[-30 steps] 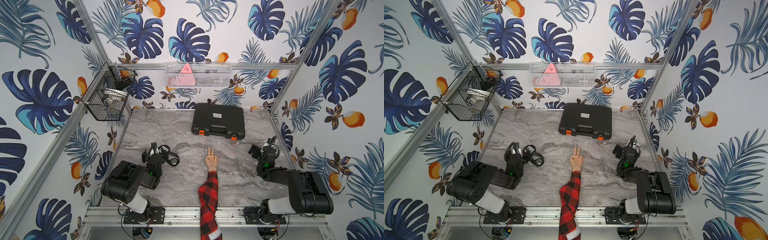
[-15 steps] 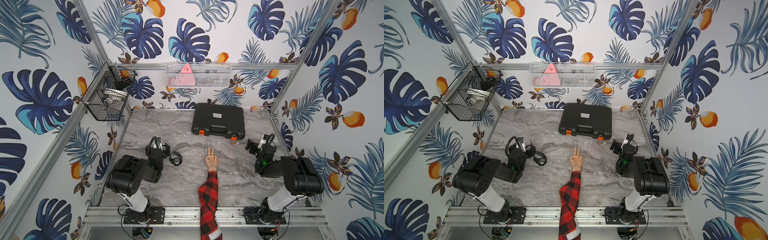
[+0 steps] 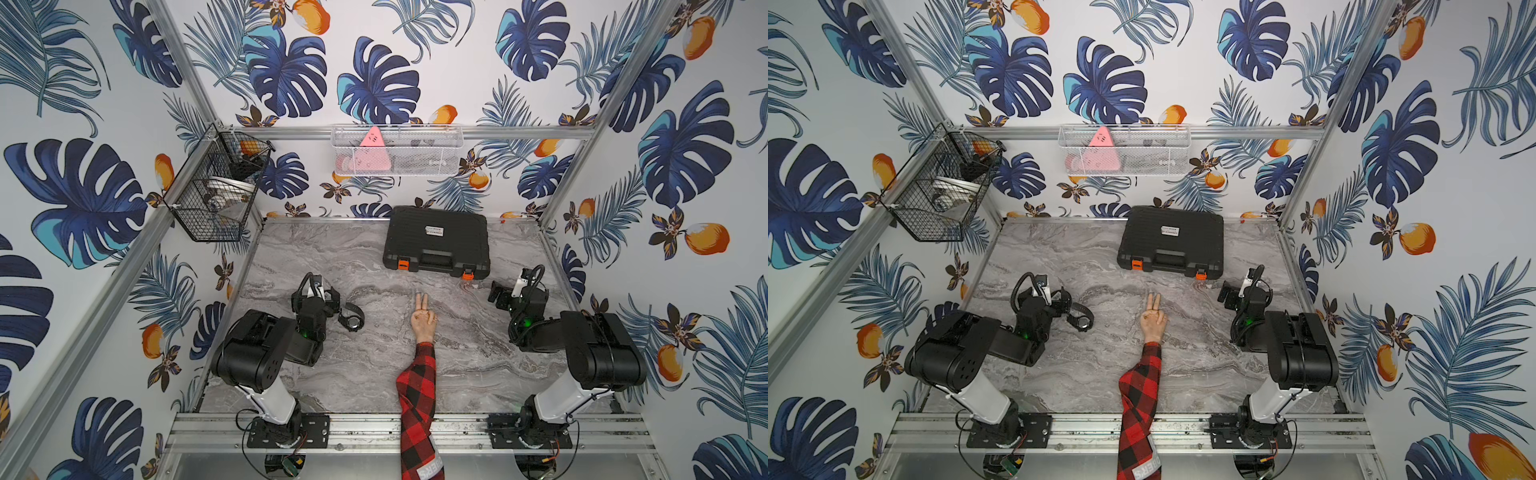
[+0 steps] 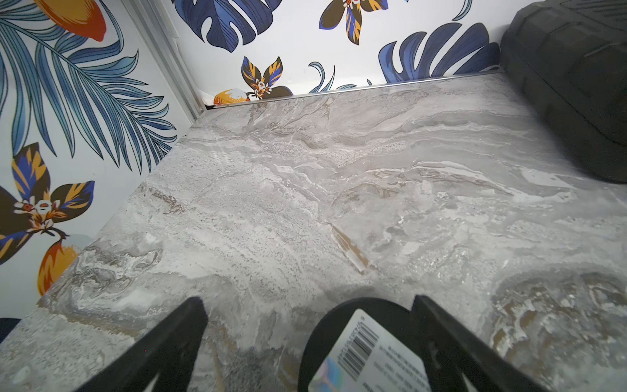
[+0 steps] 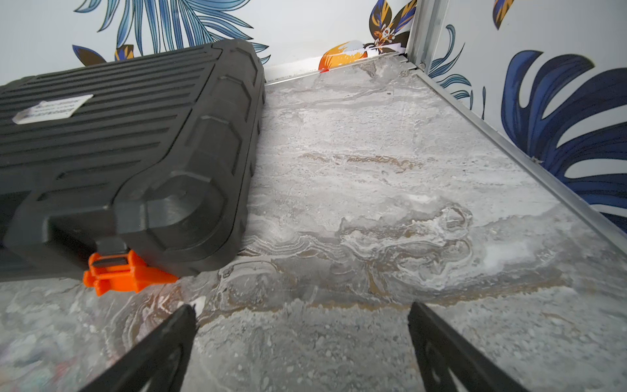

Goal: Take off the watch
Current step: Reset both arms

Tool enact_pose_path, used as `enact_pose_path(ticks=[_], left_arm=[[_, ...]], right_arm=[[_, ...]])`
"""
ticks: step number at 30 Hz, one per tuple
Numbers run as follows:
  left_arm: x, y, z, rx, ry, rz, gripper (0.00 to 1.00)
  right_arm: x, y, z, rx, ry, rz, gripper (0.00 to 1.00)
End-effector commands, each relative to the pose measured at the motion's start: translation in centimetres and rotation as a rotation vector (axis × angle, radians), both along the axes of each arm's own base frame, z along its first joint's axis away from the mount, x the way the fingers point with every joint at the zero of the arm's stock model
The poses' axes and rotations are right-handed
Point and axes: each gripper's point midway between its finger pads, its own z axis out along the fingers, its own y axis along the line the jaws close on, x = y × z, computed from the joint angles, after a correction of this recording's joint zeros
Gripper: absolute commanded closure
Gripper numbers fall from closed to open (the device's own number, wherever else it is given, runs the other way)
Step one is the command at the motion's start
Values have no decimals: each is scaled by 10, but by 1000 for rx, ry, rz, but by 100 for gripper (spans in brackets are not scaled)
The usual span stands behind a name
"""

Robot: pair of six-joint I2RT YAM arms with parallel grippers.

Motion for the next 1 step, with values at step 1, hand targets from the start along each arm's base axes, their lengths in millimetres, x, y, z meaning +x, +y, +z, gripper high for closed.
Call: enact_pose_path(ticks=[1], left_arm=[[3,-1,6,-2,-21,-7,1]], right_arm=[[1,2,1,-10,-2,18,0]])
